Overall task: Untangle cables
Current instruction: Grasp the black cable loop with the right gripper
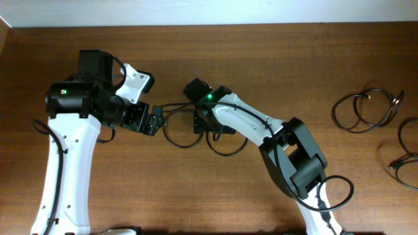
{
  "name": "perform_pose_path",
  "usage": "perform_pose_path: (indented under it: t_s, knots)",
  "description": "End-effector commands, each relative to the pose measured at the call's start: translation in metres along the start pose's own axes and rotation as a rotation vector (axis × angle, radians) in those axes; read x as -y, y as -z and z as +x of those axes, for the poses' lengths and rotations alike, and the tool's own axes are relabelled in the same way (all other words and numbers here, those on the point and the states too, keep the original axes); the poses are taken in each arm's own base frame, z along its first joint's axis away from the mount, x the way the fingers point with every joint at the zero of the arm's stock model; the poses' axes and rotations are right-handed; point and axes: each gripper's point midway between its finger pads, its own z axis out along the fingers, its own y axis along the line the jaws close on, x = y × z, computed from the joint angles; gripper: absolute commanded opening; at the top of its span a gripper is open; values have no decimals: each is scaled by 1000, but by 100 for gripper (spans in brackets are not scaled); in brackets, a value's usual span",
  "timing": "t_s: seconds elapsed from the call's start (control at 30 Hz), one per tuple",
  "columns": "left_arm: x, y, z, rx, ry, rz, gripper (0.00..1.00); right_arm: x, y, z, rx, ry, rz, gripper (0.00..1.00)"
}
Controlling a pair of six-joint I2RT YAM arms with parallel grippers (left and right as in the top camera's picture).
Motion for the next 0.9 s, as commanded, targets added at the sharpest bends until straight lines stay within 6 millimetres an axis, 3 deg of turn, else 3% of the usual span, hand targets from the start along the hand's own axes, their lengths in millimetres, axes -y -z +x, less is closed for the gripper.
perform_pose_path:
  t_s: [0.0,0.43,0.87]
  knots:
    - [0,-2,0,-1,-8,14,99,30,-35,17,-48,-7,152,84]
    - [0,-2,0,-1,-8,14,99,51,-33,2,13,-6,240,84]
    - [0,-2,0,-1,-8,14,99,135,-40,-46,-29,-139,239,84]
